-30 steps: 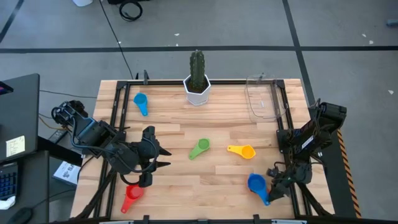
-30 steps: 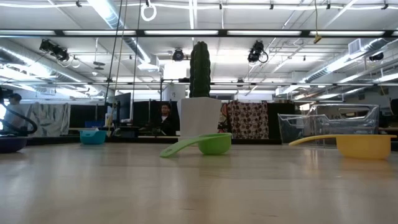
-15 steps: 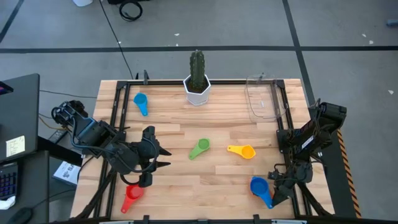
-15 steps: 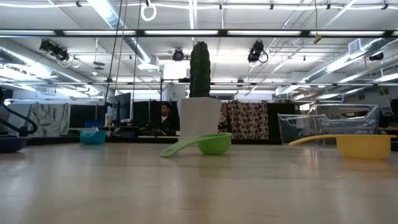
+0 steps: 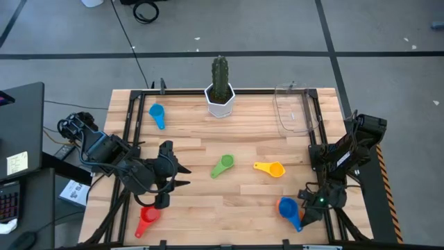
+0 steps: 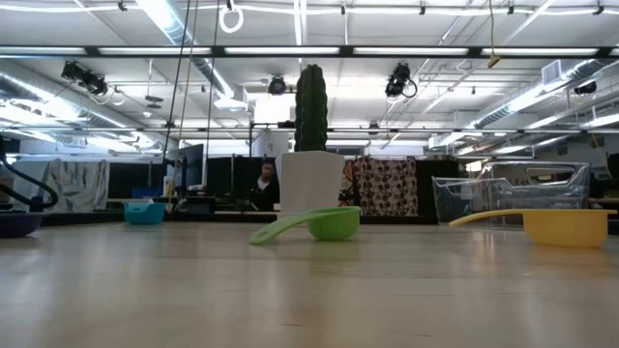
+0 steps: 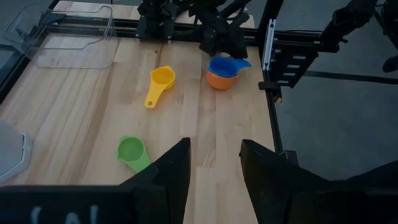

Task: Nest measuring cups in basket
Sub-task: Stack the blue measuring cup on top of the orange measuring cup, then move the red measuring cup to the center of the table

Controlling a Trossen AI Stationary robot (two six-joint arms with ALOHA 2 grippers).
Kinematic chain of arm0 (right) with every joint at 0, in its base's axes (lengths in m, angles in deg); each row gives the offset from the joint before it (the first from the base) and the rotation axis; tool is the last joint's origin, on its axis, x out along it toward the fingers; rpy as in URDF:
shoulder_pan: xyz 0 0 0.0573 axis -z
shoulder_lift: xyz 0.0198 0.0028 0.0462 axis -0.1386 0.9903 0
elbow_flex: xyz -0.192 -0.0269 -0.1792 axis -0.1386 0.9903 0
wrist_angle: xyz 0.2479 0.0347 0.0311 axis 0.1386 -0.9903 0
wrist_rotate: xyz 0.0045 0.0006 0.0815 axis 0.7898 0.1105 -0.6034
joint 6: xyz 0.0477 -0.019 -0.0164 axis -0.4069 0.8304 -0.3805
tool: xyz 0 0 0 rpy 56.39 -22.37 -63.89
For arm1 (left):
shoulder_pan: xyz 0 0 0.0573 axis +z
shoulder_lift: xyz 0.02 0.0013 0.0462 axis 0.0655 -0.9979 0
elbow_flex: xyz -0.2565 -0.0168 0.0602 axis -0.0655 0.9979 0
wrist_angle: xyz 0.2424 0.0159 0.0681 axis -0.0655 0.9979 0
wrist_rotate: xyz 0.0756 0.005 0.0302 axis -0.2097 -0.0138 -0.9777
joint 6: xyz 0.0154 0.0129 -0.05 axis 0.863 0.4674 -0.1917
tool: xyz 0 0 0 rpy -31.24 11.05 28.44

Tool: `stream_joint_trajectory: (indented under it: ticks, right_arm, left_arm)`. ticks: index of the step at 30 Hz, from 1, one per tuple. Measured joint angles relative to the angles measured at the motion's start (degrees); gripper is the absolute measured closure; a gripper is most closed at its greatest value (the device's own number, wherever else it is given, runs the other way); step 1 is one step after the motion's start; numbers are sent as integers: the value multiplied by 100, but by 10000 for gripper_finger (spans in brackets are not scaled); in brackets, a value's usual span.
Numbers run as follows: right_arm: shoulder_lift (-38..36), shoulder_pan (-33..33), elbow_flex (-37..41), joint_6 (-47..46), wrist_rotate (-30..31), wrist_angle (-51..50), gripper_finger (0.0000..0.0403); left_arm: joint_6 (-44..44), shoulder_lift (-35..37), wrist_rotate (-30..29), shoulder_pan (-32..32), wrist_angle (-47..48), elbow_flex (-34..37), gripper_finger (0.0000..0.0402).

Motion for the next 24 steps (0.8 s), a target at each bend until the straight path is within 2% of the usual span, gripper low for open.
stream_joint_trajectory:
  ticks: [6,13,19,24]
  right_arm:
    - [0,-7,4,-185,-29,101,293]
    - [0,-7,2,-89,21,947,293]
    - [0,22,2,229,391,1688,293]
    - [0,20,2,422,924,1712,293]
  left_arm:
    - [-2,0,0,0,76,0,256]
    - [-8,0,0,0,147,0,256]
    - [-13,0,41,0,146,0,256]
    - [-24,0,59,0,145,-1,256]
